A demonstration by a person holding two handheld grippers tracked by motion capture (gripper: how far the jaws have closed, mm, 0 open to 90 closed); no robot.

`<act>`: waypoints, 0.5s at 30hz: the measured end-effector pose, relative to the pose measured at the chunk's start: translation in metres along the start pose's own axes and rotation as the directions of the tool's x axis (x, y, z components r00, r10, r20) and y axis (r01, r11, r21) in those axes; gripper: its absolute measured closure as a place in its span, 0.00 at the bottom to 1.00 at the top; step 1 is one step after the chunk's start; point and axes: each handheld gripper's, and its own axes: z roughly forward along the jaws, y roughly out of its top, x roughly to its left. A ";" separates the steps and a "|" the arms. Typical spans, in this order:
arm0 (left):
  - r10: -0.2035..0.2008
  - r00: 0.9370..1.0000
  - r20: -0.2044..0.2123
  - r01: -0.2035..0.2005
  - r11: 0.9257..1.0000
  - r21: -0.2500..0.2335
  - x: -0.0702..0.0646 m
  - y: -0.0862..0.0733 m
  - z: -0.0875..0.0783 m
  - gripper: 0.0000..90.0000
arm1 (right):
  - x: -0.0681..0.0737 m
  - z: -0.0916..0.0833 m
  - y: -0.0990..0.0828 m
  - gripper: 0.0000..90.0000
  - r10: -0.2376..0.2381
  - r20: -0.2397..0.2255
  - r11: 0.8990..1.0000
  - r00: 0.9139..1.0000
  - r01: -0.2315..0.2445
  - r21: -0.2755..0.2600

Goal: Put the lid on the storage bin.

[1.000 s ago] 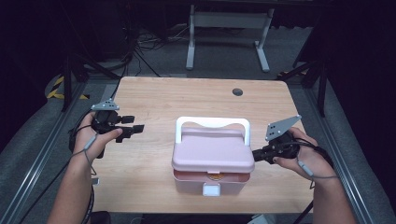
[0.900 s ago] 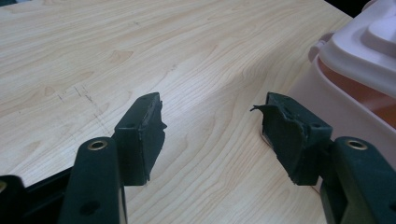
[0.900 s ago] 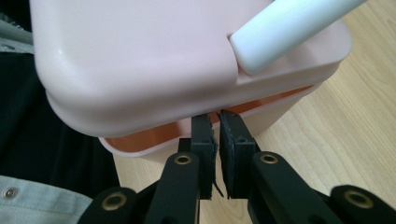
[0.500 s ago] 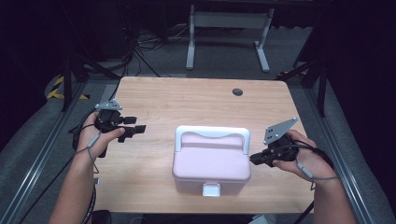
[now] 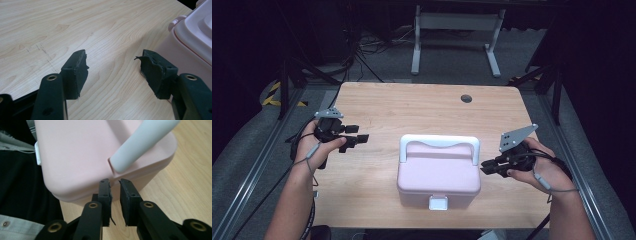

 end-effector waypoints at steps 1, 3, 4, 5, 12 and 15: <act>-0.002 1.000 -0.002 0.002 1.000 -0.002 0.000 -0.001 -0.001 0.43 | -0.001 -0.001 0.000 0.83 0.007 0.003 1.000 1.000 -0.007 -0.017; -0.004 1.000 -0.005 0.004 1.000 -0.003 0.001 -0.002 -0.002 0.42 | -0.004 -0.005 -0.001 0.81 0.018 0.026 0.999 0.999 -0.017 -0.043; -0.002 1.000 -0.007 0.002 1.000 -0.003 0.001 -0.002 -0.002 0.42 | -0.006 -0.006 -0.001 0.78 0.021 0.038 0.998 0.999 -0.019 -0.054; -0.002 1.000 -0.018 0.002 1.000 0.000 0.002 -0.004 -0.003 0.42 | -0.007 -0.007 -0.001 0.76 0.019 0.046 0.998 0.999 -0.016 -0.068; -0.012 0.999 -0.040 0.012 1.000 0.004 0.005 -0.009 -0.008 0.42 | -0.021 -0.016 -0.005 0.69 0.039 0.132 0.991 0.990 -0.021 -0.134; -0.023 0.999 -0.039 0.023 1.000 0.000 0.004 -0.010 -0.009 0.42 | -0.029 -0.019 -0.010 0.67 0.061 0.165 0.988 0.984 -0.036 -0.151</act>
